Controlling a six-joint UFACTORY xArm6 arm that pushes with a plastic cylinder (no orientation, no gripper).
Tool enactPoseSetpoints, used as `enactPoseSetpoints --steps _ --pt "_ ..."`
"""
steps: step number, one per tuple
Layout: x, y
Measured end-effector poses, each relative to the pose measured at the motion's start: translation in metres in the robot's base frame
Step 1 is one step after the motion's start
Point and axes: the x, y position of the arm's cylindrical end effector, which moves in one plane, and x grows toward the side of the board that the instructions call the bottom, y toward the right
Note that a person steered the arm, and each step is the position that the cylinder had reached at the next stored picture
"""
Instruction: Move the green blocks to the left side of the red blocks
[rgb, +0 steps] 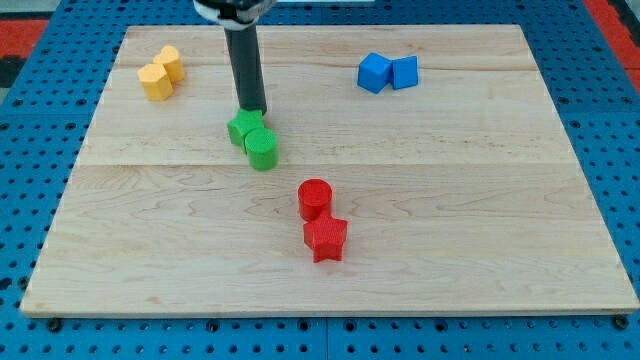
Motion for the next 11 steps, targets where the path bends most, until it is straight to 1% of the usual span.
enactPoseSetpoints --steps 1,2,3,4,5,6,7,8,9,11 --pt "0.028 0.008" --pt "0.067 0.014" --pt "0.087 0.018" --pt "0.076 0.028" --pt "0.073 -0.040" --pt "0.087 -0.026" --pt "0.092 0.017" --pt "0.111 0.018" --pt "0.112 0.019" --pt "0.072 0.018"
